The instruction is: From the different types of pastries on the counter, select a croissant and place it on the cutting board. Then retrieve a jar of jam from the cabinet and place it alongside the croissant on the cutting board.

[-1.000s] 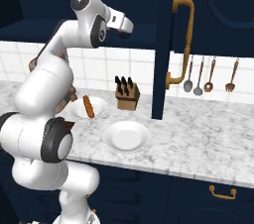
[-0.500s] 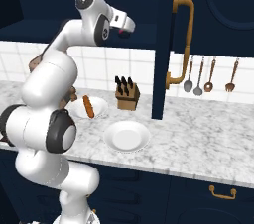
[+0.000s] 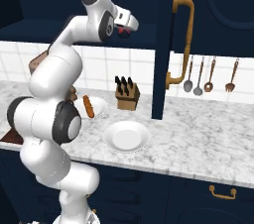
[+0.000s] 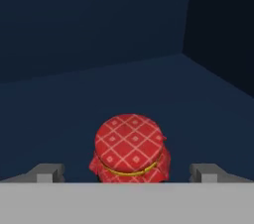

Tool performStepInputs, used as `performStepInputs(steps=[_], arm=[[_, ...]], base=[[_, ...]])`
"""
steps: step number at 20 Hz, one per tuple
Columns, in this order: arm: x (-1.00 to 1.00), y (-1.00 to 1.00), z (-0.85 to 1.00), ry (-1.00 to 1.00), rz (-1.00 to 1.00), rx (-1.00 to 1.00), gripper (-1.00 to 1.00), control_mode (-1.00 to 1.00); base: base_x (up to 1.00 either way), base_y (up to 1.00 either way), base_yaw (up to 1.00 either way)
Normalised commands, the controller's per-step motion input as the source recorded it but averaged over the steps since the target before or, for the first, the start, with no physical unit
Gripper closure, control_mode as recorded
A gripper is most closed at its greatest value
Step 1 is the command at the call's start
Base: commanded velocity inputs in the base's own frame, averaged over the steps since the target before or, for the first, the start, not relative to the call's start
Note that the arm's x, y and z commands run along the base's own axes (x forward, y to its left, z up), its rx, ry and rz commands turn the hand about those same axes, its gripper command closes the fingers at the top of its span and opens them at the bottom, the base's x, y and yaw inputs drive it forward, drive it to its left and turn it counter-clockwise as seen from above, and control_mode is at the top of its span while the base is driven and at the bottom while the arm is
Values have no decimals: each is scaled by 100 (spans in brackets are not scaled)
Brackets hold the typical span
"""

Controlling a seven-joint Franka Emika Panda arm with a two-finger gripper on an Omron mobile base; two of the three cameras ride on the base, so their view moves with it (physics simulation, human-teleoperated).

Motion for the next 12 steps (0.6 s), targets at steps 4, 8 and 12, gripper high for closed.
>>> performStepInputs(steps=[4,8,12], arm=[[16,0,-2,0,0,0,-100,-100],[18,0,-16,0,0,0,-100,-100],[23,0,-14,1,0,0,-100,-100]], base=[[0,0,0],[0,0,0],[0,0,0]])
